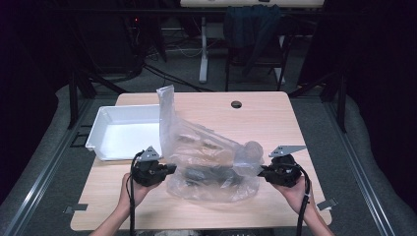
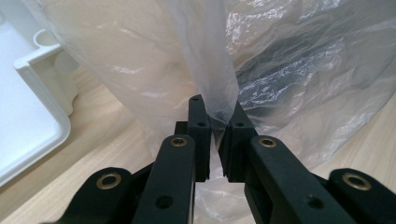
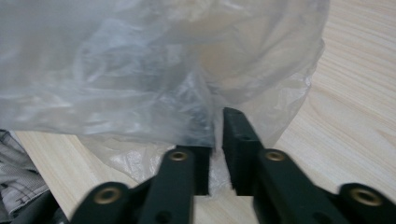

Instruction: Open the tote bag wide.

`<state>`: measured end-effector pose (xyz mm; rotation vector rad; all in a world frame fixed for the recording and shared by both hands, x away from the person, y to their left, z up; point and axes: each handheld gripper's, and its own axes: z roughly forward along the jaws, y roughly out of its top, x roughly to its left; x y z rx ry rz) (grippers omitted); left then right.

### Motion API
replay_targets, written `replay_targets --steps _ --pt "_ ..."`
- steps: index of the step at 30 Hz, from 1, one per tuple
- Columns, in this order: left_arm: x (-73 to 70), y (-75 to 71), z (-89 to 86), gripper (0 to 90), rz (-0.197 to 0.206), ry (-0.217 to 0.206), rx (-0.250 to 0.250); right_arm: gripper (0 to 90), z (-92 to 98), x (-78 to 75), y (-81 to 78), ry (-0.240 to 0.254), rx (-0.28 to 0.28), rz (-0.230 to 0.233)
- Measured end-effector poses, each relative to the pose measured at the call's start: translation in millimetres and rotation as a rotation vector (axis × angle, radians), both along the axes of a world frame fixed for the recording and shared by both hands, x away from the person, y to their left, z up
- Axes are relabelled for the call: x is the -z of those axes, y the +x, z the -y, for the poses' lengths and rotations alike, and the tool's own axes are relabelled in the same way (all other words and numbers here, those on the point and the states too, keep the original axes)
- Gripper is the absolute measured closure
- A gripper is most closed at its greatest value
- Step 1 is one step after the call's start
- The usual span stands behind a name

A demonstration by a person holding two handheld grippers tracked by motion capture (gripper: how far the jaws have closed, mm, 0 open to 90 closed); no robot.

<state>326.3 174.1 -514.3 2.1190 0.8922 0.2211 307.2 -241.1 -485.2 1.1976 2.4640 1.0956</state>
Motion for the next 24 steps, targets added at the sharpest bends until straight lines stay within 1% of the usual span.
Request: replay_targets --steps 1,2,3,4,5,6,7,8,10,11,12,13,14,15,16,17,18,19,20,22,23,24 --pt "0.4 0.5 0.2 84.3 0.002 0.001 0.003 58.3 -0.1 -5.9 -4.2 -0.008 0.007 0.051" --pt "0.4 0.5 0.2 84.4 0.002 0.001 0.003 58.3 -0.1 -5.9 -4.2 -0.008 0.007 0.051" --pt "1.4 1.0 0.5 84.7 -0.003 -0.001 0.003 46.3 -0.9 -15.2 -9.3 -0.013 -0.008 0.106" --pt "2.7 1.7 0.6 84.7 -0.008 0.000 0.006 46.3 -0.9 -15.2 -9.3 -0.013 -0.008 0.106" --pt "4.3 2.0 1.0 84.8 -0.004 0.005 0.003 46.1 -1.6 -19.6 -11.8 -0.016 -0.010 0.127" --pt "4.9 2.4 0.5 84.9 -0.016 0.012 0.010 46.4 -1.9 -22.9 -13.7 -0.005 -0.020 0.149" --pt "6.1 2.4 0.8 84.9 -0.015 0.011 0.007 53.6 -3.9 -27.9 -17.6 0.000 -0.027 0.177" --pt "6.0 2.0 0.6 84.9 -0.021 0.016 0.010 53.6 -3.9 -27.9 -17.6 0.000 -0.027 0.177" --pt "5.6 1.0 0.5 84.9 -0.017 0.024 0.014 68.7 -4.9 -30.4 -20.0 0.024 -0.041 0.194" --pt "5.5 0.7 0.4 84.9 -0.017 0.023 0.014 74.4 -5.2 -31.1 -20.3 0.030 -0.044 0.190" --pt "5.4 0.6 0.1 84.9 -0.021 0.023 0.012 84.4 -5.4 -30.2 -17.7 0.050 -0.046 0.178" --pt "5.8 1.0 -0.5 84.9 -0.025 0.023 0.012 84.4 -5.4 -30.2 -17.7 0.050 -0.046 0.178" --pt "6.8 0.9 -0.6 84.8 -0.030 0.017 0.002 87.5 -4.9 -28.9 -15.1 0.052 -0.047 0.164" --pt "7.2 1.4 -1.5 84.6 -0.038 0.023 0.004 89.2 -4.6 -26.4 -12.0 0.060 -0.046 0.144" --pt "7.1 1.7 -2.5 80.2 -0.044 0.035 0.010 89.8 -4.0 -20.2 -7.0 0.074 -0.039 0.105" --pt "4.4 0.7 -5.1 71.8 -0.047 0.050 -0.012 89.8 -4.5 -16.9 -5.8 0.079 -0.038 0.090" --pt "1.5 -0.4 -7.5 62.1 -0.053 0.043 -0.032 89.8 -4.6 -14.9 -5.4 0.064 -0.041 0.080" --pt "1.5 -0.4 -7.5 57.9 -0.053 0.043 -0.032 89.8 -4.9 -13.0 -5.6 0.057 -0.043 0.070" --pt "-3.1 -2.6 -11.6 54.3 -0.049 0.028 -0.050 89.9 -5.2 -11.9 -7.0 0.050 -0.040 0.064" --pt "-14.6 -7.6 -19.1 47.3 -0.012 0.002 -0.081 89.9 -5.7 -10.3 -9.5 0.045 -0.046 0.056" --pt "-21.8 -9.4 -22.1 45.2 0.002 -0.010 -0.093 89.9 -5.8 -10.0 -10.2 0.041 -0.051 0.049" --pt "-29.0 -9.9 -24.3 45.2 0.011 -0.038 -0.097 89.9 -5.8 -10.0 -10.2 0.041 -0.051 0.049"
